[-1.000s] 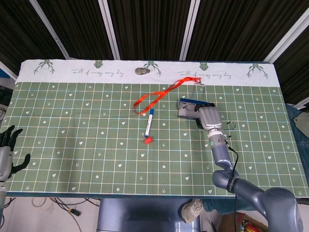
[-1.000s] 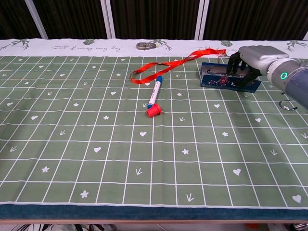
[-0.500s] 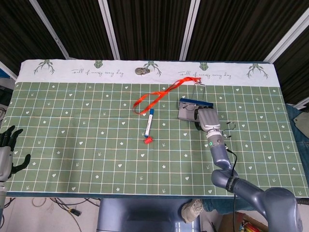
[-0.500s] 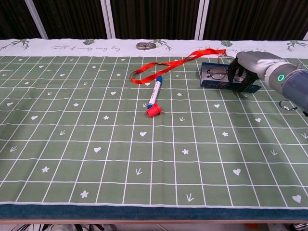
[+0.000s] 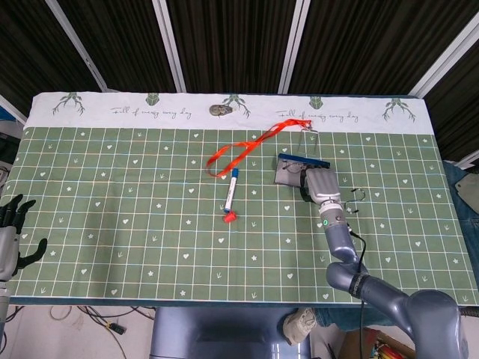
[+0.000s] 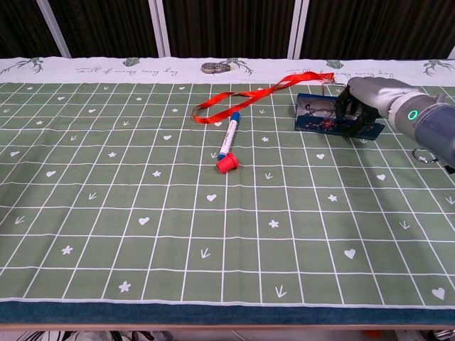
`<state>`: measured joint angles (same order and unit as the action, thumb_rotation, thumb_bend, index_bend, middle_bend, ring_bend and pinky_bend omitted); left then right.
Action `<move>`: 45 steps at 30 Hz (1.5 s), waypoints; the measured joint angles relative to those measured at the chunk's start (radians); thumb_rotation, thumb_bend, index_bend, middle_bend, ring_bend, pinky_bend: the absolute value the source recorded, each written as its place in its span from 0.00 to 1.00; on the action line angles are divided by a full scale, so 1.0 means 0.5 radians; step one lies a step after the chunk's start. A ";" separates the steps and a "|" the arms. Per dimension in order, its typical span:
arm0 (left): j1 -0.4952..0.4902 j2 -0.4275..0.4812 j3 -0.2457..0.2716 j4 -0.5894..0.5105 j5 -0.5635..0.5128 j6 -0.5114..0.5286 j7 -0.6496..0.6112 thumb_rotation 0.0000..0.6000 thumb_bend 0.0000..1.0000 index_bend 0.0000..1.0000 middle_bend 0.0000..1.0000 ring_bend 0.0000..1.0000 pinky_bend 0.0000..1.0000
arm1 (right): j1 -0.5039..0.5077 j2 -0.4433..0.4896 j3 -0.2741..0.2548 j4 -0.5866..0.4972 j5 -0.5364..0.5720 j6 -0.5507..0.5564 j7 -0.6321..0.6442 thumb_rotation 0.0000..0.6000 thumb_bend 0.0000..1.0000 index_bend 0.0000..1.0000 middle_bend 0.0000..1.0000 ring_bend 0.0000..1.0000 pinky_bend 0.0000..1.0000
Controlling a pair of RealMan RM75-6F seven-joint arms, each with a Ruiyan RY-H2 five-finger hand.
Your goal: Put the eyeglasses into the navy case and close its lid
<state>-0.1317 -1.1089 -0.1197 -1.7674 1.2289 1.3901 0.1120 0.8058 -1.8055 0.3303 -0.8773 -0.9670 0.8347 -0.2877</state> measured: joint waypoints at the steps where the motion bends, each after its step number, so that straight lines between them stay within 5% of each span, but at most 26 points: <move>1: 0.000 0.001 -0.001 0.000 -0.002 -0.002 -0.002 1.00 0.36 0.12 0.00 0.00 0.00 | -0.003 0.010 0.001 -0.019 0.000 0.000 0.004 1.00 0.58 0.65 0.38 0.32 0.23; 18: 0.002 -0.015 0.006 0.003 0.021 0.024 0.031 1.00 0.36 0.12 0.00 0.00 0.00 | -0.159 0.379 -0.112 -0.800 -0.098 0.227 -0.180 1.00 0.58 0.67 0.36 0.28 0.20; 45: 0.004 -0.011 0.001 0.005 0.017 0.022 0.009 1.00 0.36 0.12 0.00 0.00 0.00 | 0.106 0.436 -0.056 -0.834 0.487 0.047 -0.549 1.00 0.58 0.71 0.34 0.27 0.20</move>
<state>-0.1297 -1.1142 -0.1191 -1.7650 1.2375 1.4012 0.1164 0.8589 -1.5873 0.3023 -1.2944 -0.7234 0.8581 -0.5623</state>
